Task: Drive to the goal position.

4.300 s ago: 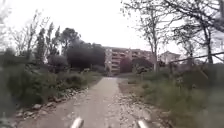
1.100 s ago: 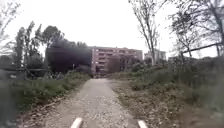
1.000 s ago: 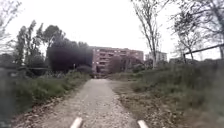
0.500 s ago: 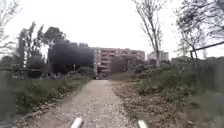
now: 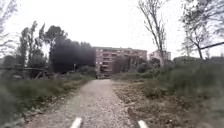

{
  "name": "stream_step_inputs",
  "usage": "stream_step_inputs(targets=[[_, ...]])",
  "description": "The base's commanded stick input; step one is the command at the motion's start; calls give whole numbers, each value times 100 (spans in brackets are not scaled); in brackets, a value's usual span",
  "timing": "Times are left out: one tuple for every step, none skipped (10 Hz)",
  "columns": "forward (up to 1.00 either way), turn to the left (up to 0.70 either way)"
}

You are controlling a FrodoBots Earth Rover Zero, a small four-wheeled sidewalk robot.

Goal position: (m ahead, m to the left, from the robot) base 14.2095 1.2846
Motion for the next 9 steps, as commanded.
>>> stream_step_inputs(targets=[[70, 0], [70, 0], [70, 0], [70, 0], [70, 0], [70, 0], [70, 0], [70, 0], [70, 0]])
